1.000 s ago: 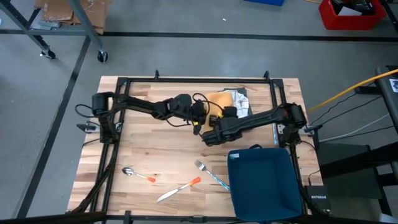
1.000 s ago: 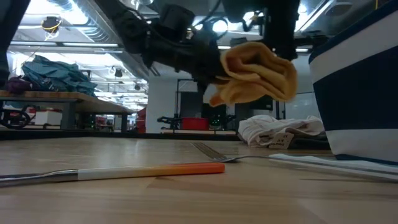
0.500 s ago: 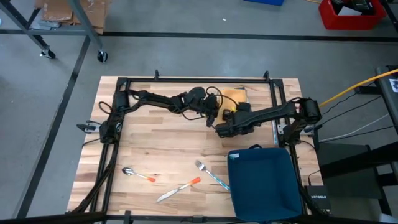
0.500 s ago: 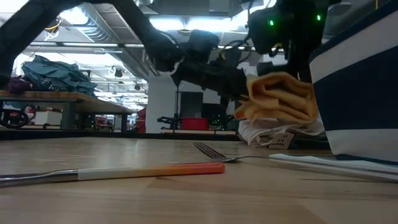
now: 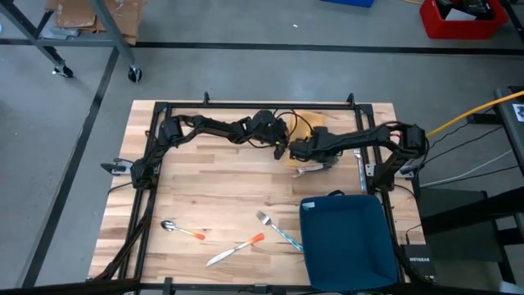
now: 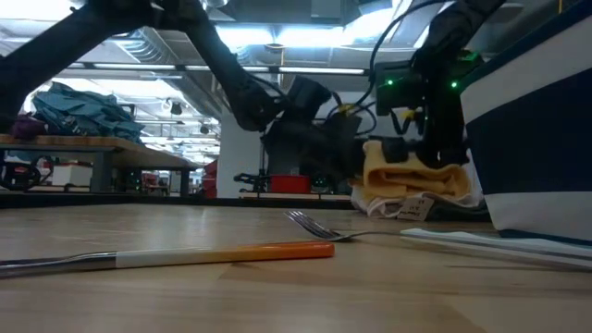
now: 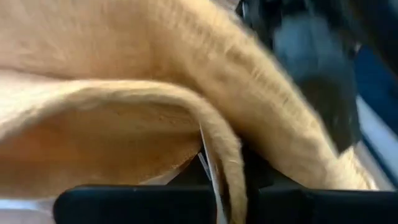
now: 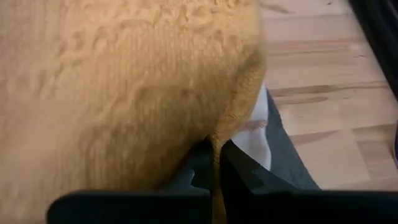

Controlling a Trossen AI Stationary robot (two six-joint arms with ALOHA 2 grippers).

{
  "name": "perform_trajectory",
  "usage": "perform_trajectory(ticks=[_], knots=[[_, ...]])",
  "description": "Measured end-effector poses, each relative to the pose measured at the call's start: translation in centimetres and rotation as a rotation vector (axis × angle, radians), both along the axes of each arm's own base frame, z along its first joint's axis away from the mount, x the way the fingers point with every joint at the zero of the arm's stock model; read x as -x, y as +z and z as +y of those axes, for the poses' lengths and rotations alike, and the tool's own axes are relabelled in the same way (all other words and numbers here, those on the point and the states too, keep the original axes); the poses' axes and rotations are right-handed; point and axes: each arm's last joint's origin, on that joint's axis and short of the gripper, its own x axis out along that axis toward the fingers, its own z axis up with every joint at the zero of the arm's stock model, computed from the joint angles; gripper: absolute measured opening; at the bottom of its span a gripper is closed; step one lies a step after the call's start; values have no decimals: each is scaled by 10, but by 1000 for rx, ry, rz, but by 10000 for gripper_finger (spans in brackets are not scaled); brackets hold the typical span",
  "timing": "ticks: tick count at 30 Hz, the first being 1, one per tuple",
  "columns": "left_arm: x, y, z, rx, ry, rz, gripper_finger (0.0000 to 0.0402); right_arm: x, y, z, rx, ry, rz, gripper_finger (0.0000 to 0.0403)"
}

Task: Fold towel
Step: Stack the orange towel on top of the white towel

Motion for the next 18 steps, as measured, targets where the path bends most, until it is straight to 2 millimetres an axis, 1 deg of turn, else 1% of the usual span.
perform_trajectory(ticks=[3,6,11,18], knots=[[-2,-10,-4,-52,-27,23,21,1,-1,-5,-41,32,23,22],[-2,-17,-6,-92,-21,51,38,1,-1,-5,-59,72,50,36],[-2,-20,-5,-124,60,87,76,1,-1,-4,-65,102,70,56],[-2,-18,-3,-72,94,74,144,1,-1,-4,-75,132,90,69]])
